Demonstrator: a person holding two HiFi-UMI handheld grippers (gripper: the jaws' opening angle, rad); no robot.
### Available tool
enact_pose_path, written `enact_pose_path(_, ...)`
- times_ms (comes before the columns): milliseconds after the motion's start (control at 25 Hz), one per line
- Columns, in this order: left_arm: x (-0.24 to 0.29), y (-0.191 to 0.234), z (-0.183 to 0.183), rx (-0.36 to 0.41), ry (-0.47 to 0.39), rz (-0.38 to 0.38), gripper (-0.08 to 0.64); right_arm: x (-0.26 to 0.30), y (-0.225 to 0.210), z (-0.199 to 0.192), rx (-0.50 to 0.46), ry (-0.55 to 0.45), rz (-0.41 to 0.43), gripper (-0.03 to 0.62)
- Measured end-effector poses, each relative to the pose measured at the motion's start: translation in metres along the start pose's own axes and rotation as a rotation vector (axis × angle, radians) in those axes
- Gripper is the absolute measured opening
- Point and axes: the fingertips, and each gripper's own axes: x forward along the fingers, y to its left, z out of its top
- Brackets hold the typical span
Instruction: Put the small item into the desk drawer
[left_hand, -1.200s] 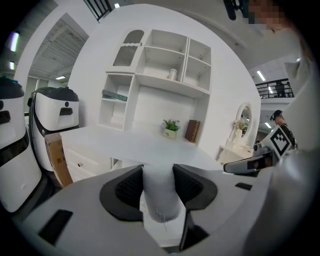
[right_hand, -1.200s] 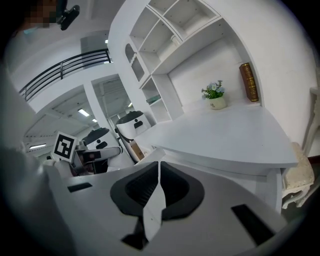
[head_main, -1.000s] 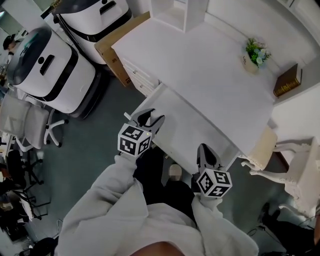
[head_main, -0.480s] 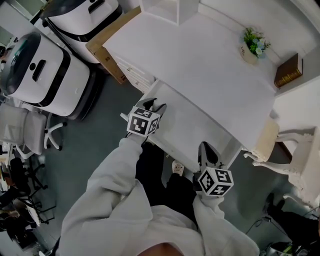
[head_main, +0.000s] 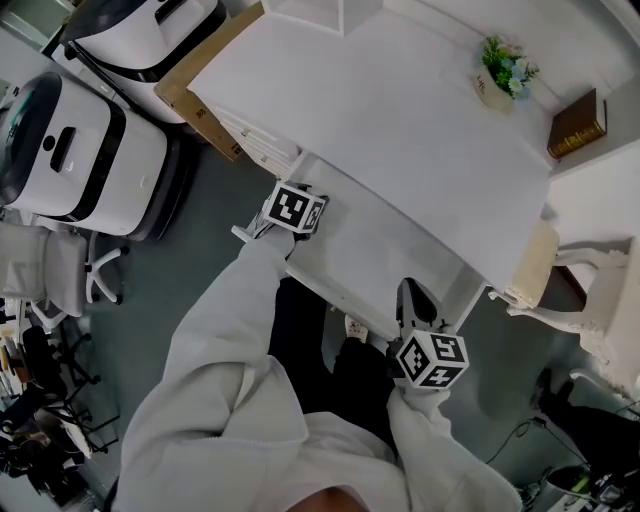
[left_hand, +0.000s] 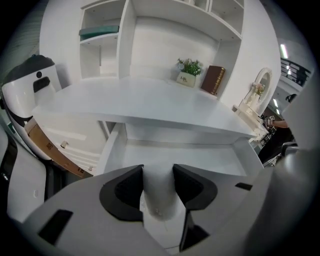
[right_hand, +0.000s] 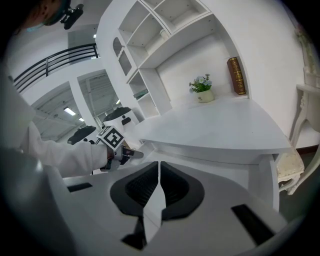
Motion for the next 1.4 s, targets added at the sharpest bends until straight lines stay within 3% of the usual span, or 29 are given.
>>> enact_pose_path(240, 0.027, 0.014, -0.022, 0.016, 0.135, 0.046, 0.189, 0.001, -0.007, -0.006, 0.014, 0.015, -0.023, 0.038)
enact_pose_path(520, 0.043, 0.022, -0.039, 0.076, 0.208, 0.087, 0.189, 0.003, -0.013, -0.009, 0.034, 0.030, -0.042, 0.038)
enact_pose_path(720, 0.049, 0.028, -0.052, 0.070, 0.255, 0.089, 0.190, 0.004, -0.017, -0.011, 0.036, 0.041, -0.049, 0.038)
enact_pose_path(1400, 0.057, 0.026, -0.055, 0.029, 0.171, 0.061, 0.199, 0.006, -0.020, -0.018, 0.020, 0.073, -0.042, 0.038)
